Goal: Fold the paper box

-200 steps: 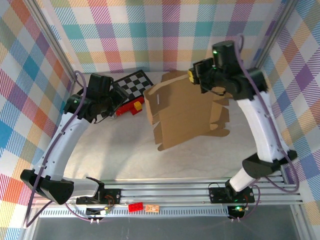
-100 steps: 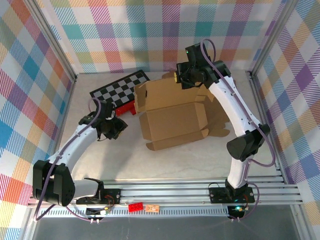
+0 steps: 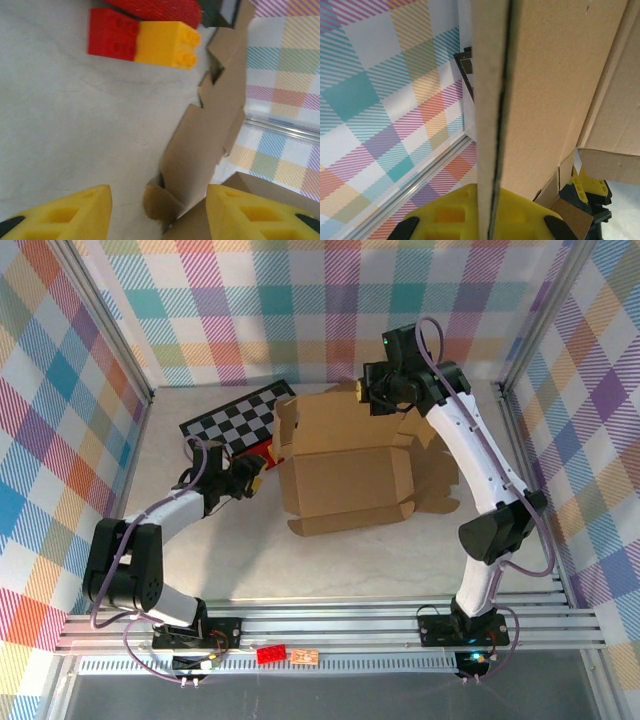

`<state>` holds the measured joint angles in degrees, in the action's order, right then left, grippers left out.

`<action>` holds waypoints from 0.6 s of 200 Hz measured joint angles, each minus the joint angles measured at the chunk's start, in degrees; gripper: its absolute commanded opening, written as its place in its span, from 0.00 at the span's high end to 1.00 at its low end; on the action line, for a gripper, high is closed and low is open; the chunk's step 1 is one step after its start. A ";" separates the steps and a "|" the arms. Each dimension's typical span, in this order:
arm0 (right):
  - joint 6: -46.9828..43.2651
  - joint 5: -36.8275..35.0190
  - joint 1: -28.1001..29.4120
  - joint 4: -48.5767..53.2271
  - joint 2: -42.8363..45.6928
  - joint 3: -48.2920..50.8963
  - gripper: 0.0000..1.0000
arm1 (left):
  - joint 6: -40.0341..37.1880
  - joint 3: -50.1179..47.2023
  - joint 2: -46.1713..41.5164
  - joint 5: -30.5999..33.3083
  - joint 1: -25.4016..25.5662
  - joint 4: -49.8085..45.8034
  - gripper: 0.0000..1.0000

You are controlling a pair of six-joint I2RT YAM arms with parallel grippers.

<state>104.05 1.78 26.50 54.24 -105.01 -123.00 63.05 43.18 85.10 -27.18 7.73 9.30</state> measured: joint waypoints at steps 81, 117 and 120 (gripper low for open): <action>2.08 1.68 -0.72 -2.14 0.61 2.60 1.00 | 0.94 0.26 3.34 -2.36 1.20 6.80 0.41; 2.34 1.99 -0.72 -2.45 1.31 3.10 1.00 | 2.12 0.26 4.20 -2.34 1.25 9.64 0.38; 2.43 1.99 -0.72 -2.45 1.38 3.17 1.00 | 2.12 0.26 4.20 -2.34 1.27 9.94 0.38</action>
<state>106.48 3.77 25.78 51.79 -103.63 -119.83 65.17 43.44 89.30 -29.52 8.99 19.25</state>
